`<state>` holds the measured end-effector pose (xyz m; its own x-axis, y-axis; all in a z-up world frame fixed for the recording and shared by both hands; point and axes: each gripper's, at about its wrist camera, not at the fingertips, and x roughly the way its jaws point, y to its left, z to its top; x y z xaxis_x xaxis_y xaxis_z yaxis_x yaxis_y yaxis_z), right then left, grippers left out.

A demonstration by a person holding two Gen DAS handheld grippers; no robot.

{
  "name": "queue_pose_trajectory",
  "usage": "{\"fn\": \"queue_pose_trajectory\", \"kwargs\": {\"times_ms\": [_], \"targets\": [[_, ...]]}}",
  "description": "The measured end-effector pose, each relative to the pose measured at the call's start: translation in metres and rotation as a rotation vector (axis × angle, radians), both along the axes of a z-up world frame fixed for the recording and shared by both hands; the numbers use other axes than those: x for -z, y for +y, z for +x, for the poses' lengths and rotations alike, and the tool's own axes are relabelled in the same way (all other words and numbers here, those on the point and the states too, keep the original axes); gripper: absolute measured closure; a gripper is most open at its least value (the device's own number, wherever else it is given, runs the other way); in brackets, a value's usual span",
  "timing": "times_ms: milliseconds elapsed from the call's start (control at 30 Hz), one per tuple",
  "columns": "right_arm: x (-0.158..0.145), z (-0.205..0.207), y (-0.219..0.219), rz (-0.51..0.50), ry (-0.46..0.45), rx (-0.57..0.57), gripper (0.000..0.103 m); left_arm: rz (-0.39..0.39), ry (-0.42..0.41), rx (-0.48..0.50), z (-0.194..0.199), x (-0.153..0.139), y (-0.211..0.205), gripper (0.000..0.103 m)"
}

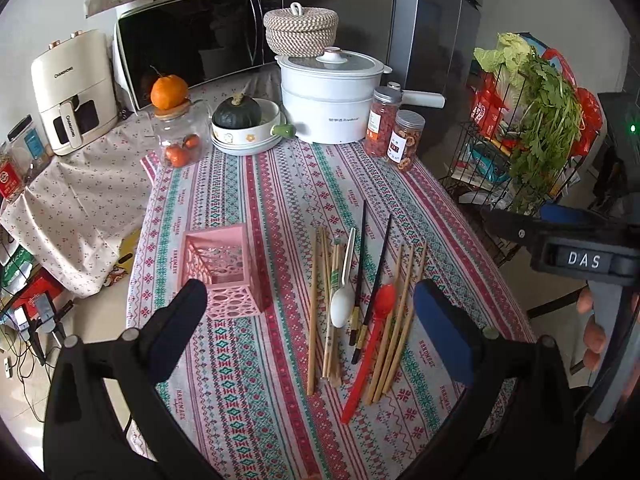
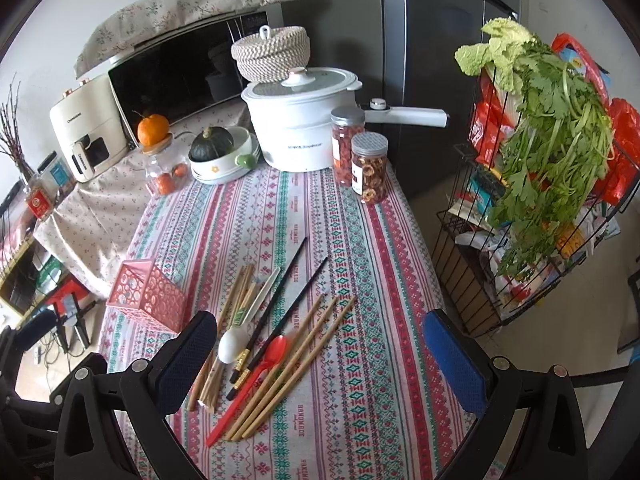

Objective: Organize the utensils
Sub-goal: 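Grasp a wooden chopstick with the left tool while the right tool grasps another wooden chopstick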

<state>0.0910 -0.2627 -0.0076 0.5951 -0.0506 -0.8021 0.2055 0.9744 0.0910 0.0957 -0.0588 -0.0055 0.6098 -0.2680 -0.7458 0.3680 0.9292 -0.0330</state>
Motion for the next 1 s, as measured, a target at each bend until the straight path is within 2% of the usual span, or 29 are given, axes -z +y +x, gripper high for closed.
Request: {"fn": "queue_pose_trajectory", "kwargs": {"times_ms": [67, 133, 200, 233, 300, 333, 367, 433, 600, 700, 933, 1000], "targets": [[0.017, 0.004, -0.012, 0.026, 0.017, 0.013, 0.000, 0.003, 0.044, 0.019, 0.015, 0.008, -0.010, 0.002], [0.036, 0.009, -0.022, 0.066, 0.065, 0.022, 0.000, 0.017, 0.094, 0.034, 0.031, 0.020, -0.023, 0.009], [0.049, 0.016, -0.033, 0.107, 0.103, 0.023, 0.000, 0.055, 0.150, 0.045, 0.049, 0.036, -0.037, 0.030], [0.054, 0.018, -0.038, 0.121, 0.110, 0.034, 0.000, 0.084, 0.176, 0.051, 0.058, 0.046, -0.044, 0.036], [0.060, 0.023, -0.044, 0.124, 0.123, 0.048, 0.000, 0.128, 0.232, 0.066, 0.075, 0.067, -0.057, 0.062], [0.063, 0.026, -0.046, 0.121, 0.127, 0.047, 0.000, 0.137, 0.269, 0.075, 0.082, 0.078, -0.061, 0.070], [0.065, 0.027, -0.048, 0.119, 0.132, 0.044, 0.000, 0.147, 0.303, 0.069, 0.090, 0.088, -0.063, 0.083], [0.070, 0.032, -0.052, 0.127, 0.146, 0.045, 0.000, 0.163, 0.339, 0.046, 0.103, 0.105, -0.066, 0.085], [0.082, 0.043, -0.062, 0.182, 0.174, 0.057, 0.000, 0.227, 0.361, 0.012, 0.121, 0.134, -0.073, 0.086], [0.086, 0.049, -0.063, 0.193, 0.182, 0.054, 0.000, 0.230, 0.386, -0.006, 0.129, 0.148, -0.072, 0.088], [0.099, 0.060, -0.065, 0.227, 0.217, 0.053, 0.001, 0.229, 0.407, -0.021, 0.134, 0.162, -0.074, 0.088], [0.107, 0.063, -0.065, 0.244, 0.233, 0.049, 0.004, 0.226, 0.408, -0.009, 0.134, 0.164, -0.073, 0.096]]}}
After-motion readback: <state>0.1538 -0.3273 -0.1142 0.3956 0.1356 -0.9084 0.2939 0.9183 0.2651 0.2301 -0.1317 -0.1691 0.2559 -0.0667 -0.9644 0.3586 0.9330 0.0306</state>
